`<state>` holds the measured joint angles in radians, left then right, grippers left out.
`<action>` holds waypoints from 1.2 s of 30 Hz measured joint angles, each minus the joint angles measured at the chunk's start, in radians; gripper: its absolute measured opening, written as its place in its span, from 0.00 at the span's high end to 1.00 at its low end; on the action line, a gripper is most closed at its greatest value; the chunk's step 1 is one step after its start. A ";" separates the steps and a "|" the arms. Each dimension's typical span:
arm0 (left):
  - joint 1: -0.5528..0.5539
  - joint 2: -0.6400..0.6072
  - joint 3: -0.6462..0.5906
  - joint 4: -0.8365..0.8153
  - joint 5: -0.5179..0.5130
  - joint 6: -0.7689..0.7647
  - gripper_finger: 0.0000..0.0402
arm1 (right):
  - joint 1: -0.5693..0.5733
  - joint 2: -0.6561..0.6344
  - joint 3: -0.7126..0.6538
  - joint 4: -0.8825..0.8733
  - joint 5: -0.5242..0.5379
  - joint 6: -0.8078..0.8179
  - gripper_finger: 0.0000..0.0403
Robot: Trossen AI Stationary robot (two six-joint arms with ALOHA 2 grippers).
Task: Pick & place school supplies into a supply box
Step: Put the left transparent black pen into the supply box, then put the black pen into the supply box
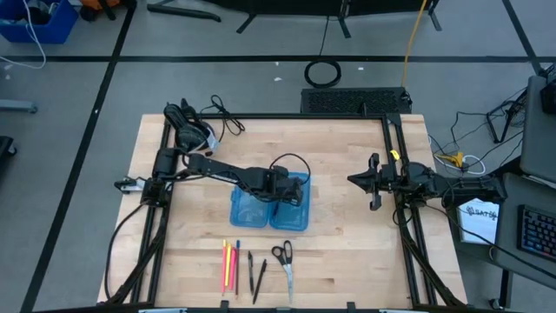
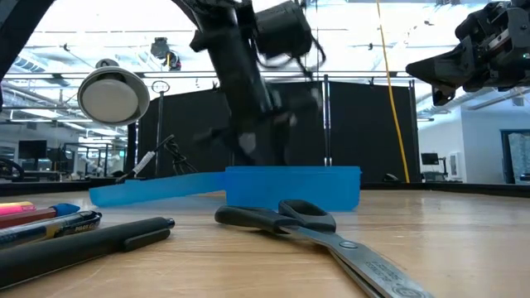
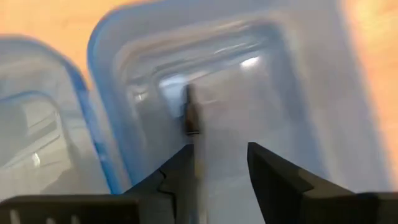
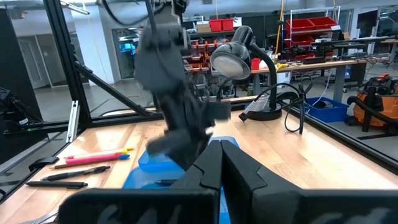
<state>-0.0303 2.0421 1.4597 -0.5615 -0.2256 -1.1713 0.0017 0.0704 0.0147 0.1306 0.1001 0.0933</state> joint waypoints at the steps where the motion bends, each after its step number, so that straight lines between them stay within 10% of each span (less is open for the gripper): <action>1: 0.000 -0.021 0.000 0.011 0.000 0.015 0.61 | 0.000 0.000 0.000 0.000 0.000 0.000 1.00; 13: -0.128 -0.322 0.001 -0.126 0.049 0.112 0.60 | 0.000 0.003 0.000 -0.005 0.000 0.000 1.00; 27: -0.605 -0.512 -0.047 -0.718 -0.464 -0.377 0.60 | 0.000 0.020 0.000 -0.010 0.000 0.023 1.00; 31: -0.651 -0.546 -0.185 -0.618 -0.438 -0.382 0.61 | 0.000 0.019 0.000 0.018 0.000 0.030 1.00; 36: -0.656 -0.588 -0.426 -0.050 -0.271 0.127 0.68 | 0.000 0.020 0.000 0.015 0.000 0.045 1.00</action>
<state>-0.6862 1.4536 1.0334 -0.6113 -0.4967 -1.0442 0.0021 0.0902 0.0143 0.1455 0.0998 0.1387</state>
